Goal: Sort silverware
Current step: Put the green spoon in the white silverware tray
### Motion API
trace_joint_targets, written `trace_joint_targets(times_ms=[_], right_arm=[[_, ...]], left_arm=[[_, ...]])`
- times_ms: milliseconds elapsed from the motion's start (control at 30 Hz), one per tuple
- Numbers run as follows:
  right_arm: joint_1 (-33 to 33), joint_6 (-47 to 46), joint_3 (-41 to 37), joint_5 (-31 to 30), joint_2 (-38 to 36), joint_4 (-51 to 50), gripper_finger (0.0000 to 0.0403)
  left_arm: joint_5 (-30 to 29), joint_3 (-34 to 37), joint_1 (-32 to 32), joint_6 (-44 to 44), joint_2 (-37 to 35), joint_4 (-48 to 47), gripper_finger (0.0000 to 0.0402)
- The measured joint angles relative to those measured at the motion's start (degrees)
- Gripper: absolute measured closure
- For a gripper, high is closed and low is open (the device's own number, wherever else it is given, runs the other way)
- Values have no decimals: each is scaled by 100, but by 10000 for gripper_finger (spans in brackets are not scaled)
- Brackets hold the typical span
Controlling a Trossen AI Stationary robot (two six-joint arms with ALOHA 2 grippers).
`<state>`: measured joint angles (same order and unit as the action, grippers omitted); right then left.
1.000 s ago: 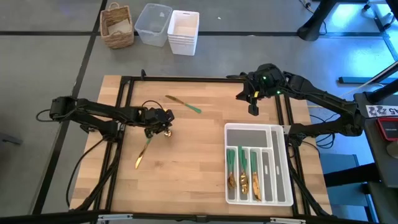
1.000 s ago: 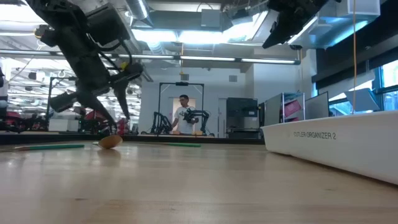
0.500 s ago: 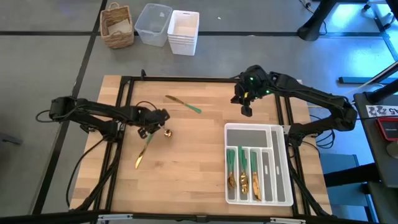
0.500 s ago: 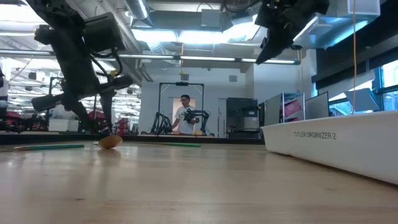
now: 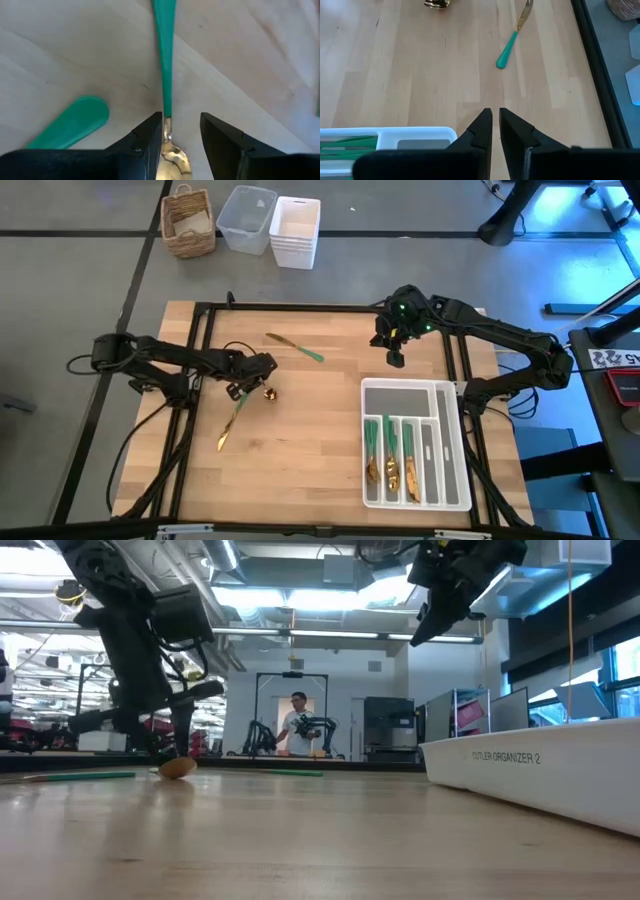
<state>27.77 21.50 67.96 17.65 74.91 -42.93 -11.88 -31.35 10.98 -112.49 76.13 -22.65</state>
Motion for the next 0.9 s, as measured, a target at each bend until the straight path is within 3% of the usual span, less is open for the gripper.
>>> trace_joint_targets(times_ms=[600, 900], right_arm=[[0, 2, 0, 0, -2, -3, 366], [0, 2, 0, 0, -2, -3, 366]], left_arm=[[112, -9, 55, 14, 312, 180, 276], [495, -9, 273, 113, 316, -47, 360]])
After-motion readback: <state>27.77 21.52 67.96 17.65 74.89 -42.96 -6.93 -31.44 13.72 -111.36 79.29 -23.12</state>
